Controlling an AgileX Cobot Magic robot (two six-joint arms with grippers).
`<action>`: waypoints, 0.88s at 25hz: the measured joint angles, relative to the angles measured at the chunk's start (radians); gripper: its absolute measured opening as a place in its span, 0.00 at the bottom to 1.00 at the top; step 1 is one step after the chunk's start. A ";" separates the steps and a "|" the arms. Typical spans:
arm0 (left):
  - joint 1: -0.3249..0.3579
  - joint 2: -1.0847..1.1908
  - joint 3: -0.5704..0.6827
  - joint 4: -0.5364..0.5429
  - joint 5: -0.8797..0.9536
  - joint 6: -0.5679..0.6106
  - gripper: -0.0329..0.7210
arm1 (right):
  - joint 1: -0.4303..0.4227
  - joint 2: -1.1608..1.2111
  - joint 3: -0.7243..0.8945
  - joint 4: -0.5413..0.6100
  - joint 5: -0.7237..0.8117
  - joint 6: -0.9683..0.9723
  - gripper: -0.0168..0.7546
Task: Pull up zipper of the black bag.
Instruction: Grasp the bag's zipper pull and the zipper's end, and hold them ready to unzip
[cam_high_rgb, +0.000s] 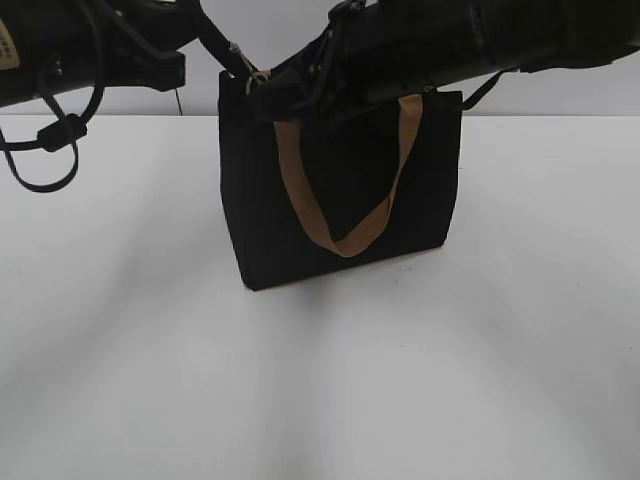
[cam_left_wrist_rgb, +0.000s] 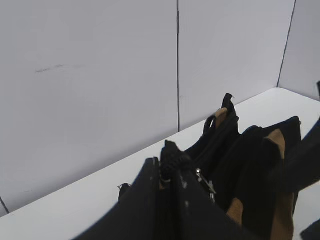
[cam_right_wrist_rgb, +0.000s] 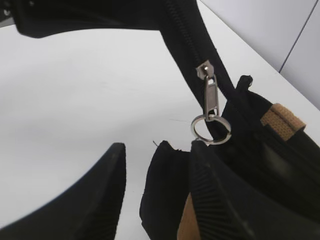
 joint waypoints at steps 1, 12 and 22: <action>0.000 0.000 0.000 0.000 0.000 0.000 0.07 | 0.004 0.014 -0.014 0.000 -0.003 -0.005 0.44; 0.000 0.000 0.000 0.000 -0.001 0.000 0.07 | 0.008 0.110 -0.074 0.000 -0.105 -0.013 0.44; 0.000 0.000 0.000 0.000 -0.001 0.000 0.07 | 0.008 0.134 -0.074 0.013 -0.125 -0.015 0.44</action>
